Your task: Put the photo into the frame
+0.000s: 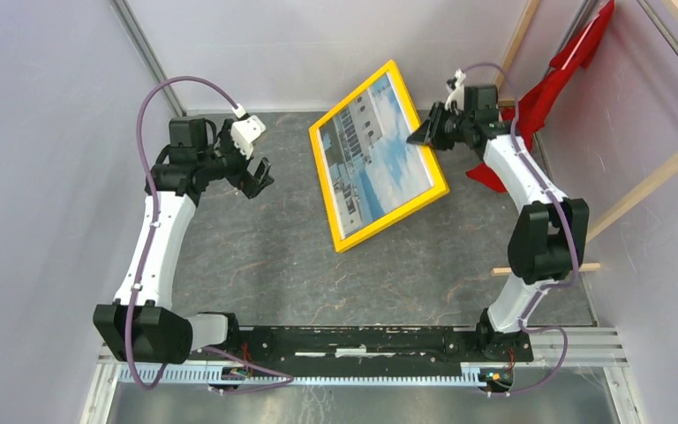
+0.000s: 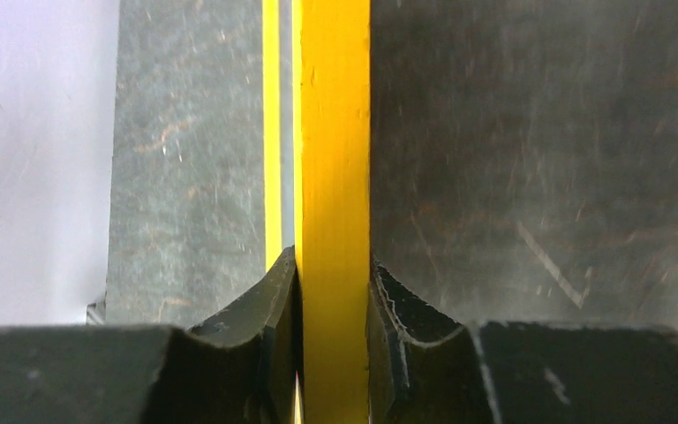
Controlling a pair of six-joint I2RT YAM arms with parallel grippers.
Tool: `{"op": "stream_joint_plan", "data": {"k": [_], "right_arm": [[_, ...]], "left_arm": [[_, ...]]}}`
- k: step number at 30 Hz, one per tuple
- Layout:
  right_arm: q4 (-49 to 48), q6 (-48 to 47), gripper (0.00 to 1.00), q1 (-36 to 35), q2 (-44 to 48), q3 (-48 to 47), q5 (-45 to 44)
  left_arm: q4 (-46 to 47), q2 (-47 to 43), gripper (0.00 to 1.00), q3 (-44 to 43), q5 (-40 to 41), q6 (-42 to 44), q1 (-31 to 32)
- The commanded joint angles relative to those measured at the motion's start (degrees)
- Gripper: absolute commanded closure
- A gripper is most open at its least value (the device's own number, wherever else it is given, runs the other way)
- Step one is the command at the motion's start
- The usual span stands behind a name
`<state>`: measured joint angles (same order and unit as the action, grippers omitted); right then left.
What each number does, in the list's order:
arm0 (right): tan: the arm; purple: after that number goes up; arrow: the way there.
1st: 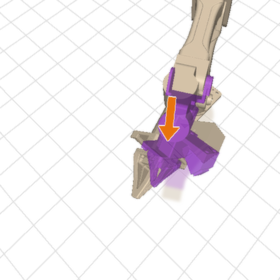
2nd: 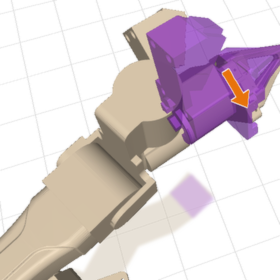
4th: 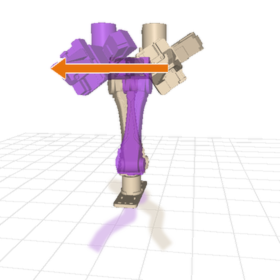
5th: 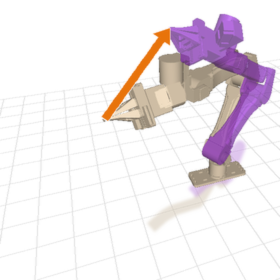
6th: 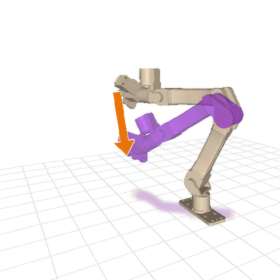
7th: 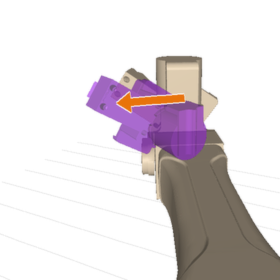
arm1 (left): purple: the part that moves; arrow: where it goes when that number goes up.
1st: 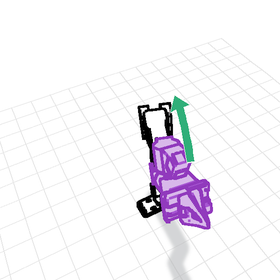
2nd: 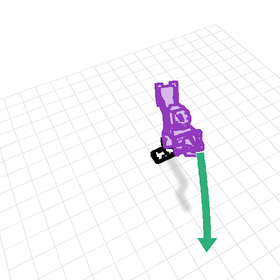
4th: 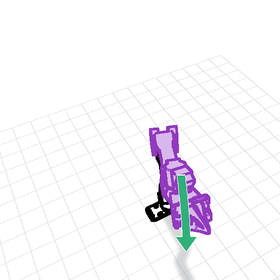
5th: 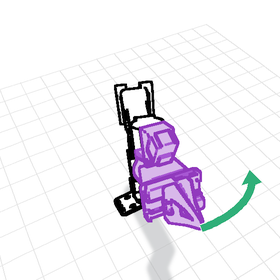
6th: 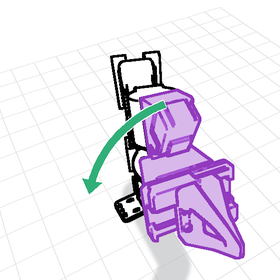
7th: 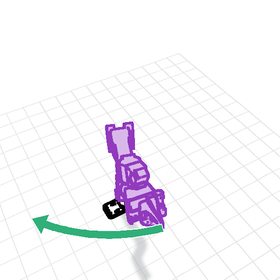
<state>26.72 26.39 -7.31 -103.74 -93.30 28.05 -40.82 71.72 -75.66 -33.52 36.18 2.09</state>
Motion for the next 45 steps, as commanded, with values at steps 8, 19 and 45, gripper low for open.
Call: {"op": "stream_joint_plan", "data": {"k": [8,19,45], "right_arm": [[-31.84,5.0,1.0,-1.65,13.83,41.81,5.72],[-41.18,5.52,0.62,-7.53,13.45,52.78,-7.23],[-67.22,-24.17,0.03,-8.61,29.6,79.5,-79.27]], "left_arm": [[-0.97,3.05,0.0,7.2,-2.72,1.6,-3.38],[10.68,1.67,0.0,19.32,-2.95,-4.39,-7.59],[66.5,9.09,0.0,43.39,7.78,-33.71,-10.52]]}}
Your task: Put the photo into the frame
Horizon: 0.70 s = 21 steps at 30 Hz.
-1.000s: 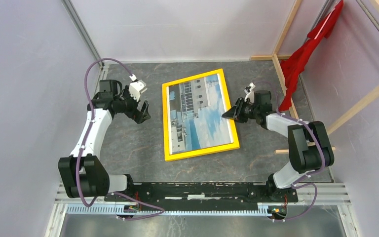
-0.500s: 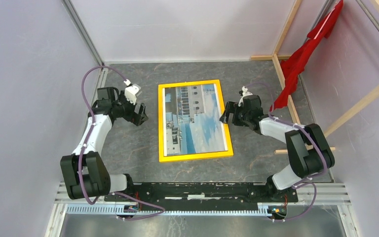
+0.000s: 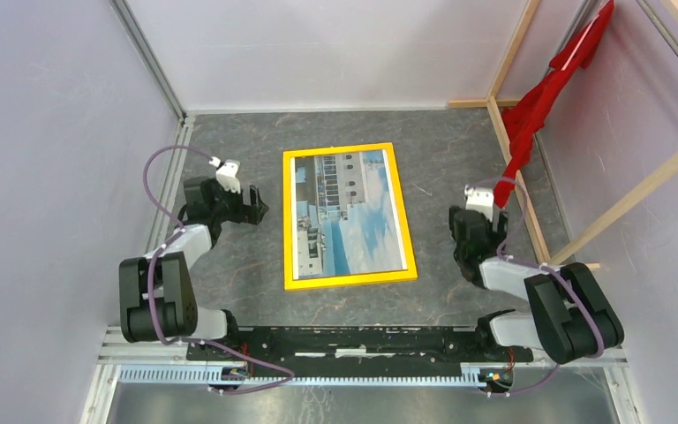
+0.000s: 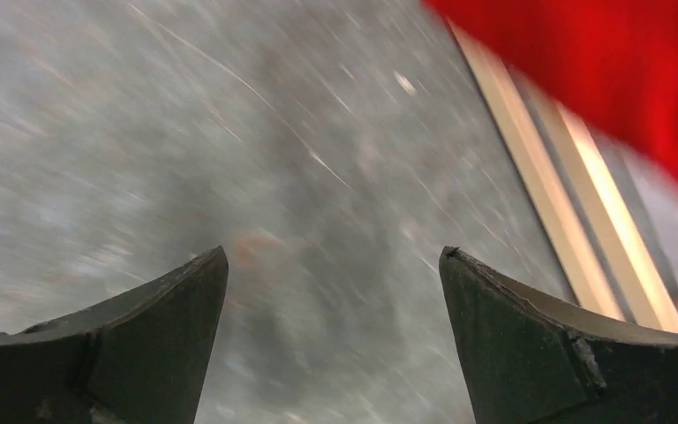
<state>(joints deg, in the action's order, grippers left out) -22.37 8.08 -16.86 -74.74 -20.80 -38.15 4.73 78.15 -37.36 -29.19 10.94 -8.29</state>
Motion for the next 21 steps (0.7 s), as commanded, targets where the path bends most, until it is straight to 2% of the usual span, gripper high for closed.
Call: {"op": "stream_joint_plan", "data": {"k": [1,4,9,11,14,17,20,21], "right_arm": [[-19.82,-5.68,0.02,1.15,0.29,8.13,-13.51],[-23.39,-6.46,0.02,1.95,-2.13,9.68,-17.26],[-41.23,-11.97,0.02,2.98,-1.47,16.83,-15.96],[-45.46,-11.72,0.02,3.59,-1.97,18.96,-14.6],[-50.7,-14.99,0.02,3.69,-1.09,22.52,-6.78],[-61.43,-18.5,0.02,3.72,-0.6,28.43,1.75],[-77.21,-21.18,0.02,3.71,-6.17,33.19,4.56],[-77.55,-21.94,0.02,3.61,-6.9,32.88,6.0]], "left_arm": [[24.89,3.4,0.0,6.77,4.29,-9.11,-0.14],[37.57,5.46,0.0,11.76,6.99,-10.37,-0.16],[54.78,8.72,0.0,18.52,5.33,-13.07,-0.01],[54.38,8.32,0.0,18.79,5.32,-12.62,0.06],[59.56,7.37,0.0,22.03,4.71,-12.21,0.26],[67.73,6.48,0.0,27.22,9.78,-12.52,1.12],[81.92,11.63,0.0,31.84,12.88,-11.87,3.53],[81.21,11.27,0.0,31.81,13.64,-11.4,3.94]]}}
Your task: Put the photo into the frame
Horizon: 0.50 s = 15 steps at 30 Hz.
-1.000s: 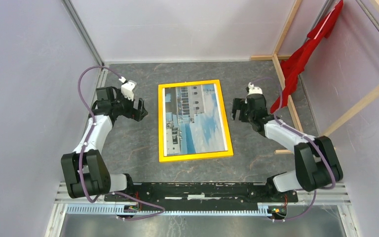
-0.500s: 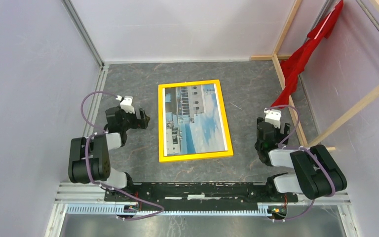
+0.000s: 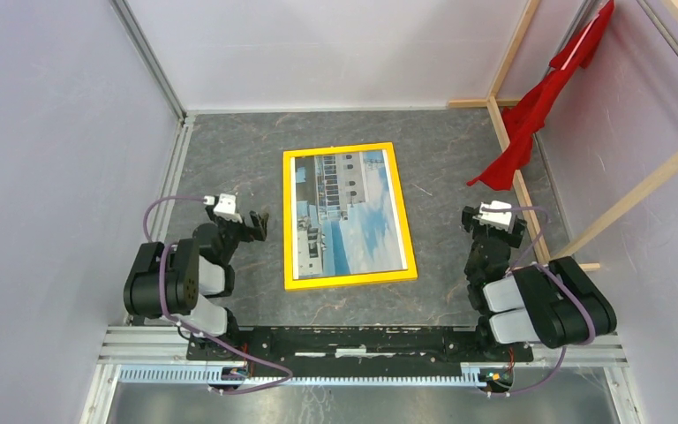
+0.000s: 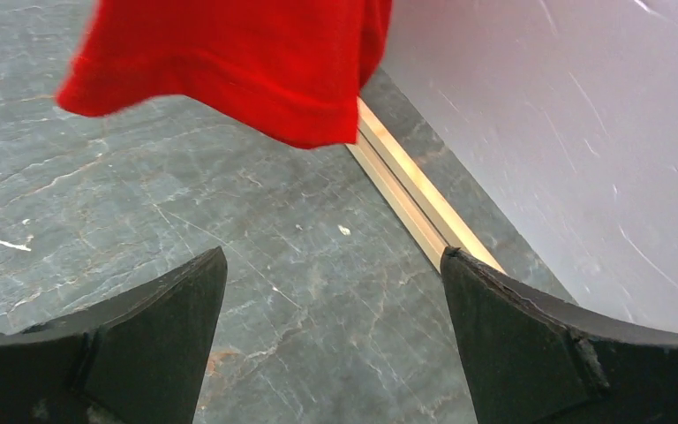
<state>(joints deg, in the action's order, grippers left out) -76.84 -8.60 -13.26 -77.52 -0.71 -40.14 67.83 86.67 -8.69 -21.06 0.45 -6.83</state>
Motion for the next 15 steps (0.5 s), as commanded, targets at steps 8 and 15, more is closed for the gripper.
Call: {"op": "stream_joint_plan", "data": {"k": [8,15], "right_arm": [[-3.99,-0.85,0.02,4.99,-1.58,5.39,14.0],[-3.76,-0.89,0.02,4.91,-1.26,5.46,13.93]], "left_arm": [[4.4,1.27,0.0,-2.81,8.05,1.03,4.37],[4.09,1.21,0.0,-2.87,8.3,0.91,4.34]]}}
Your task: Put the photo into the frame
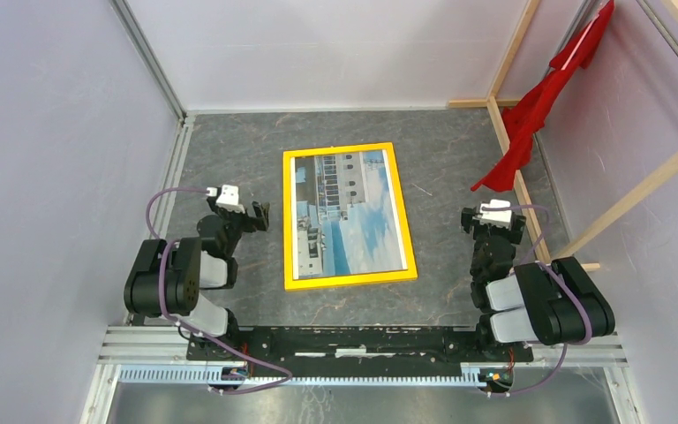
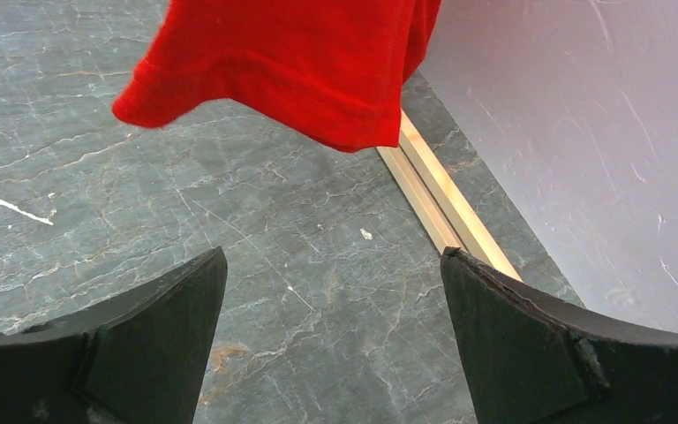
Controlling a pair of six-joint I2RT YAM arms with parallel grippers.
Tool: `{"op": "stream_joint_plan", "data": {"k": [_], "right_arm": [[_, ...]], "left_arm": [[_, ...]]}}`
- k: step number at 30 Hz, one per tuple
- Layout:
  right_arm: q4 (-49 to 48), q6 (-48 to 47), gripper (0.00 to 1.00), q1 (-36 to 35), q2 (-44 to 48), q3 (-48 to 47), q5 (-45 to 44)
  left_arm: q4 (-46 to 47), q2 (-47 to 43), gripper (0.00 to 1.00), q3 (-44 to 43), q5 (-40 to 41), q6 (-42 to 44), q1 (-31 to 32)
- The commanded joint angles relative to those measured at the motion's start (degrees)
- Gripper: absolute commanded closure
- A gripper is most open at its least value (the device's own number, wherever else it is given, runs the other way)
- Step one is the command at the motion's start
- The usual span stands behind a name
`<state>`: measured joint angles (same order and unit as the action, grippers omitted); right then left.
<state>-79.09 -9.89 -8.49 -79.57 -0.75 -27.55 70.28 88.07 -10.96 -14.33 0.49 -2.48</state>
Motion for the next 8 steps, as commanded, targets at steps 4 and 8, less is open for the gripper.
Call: {"op": "stream_joint_plan", "data": {"k": [4,8], "right_arm": [[-1.51,0.4,0.02,0.1,0.77,5.48,1.35],[-1.51,0.4,0.02,0.18,0.76,5.53,1.36]], "left_arm": [[1.03,0.22,0.0,-1.18,1.58,0.8,0.02],[1.27,-0.07,0.0,-0.94,1.58,0.91,0.02]]}}
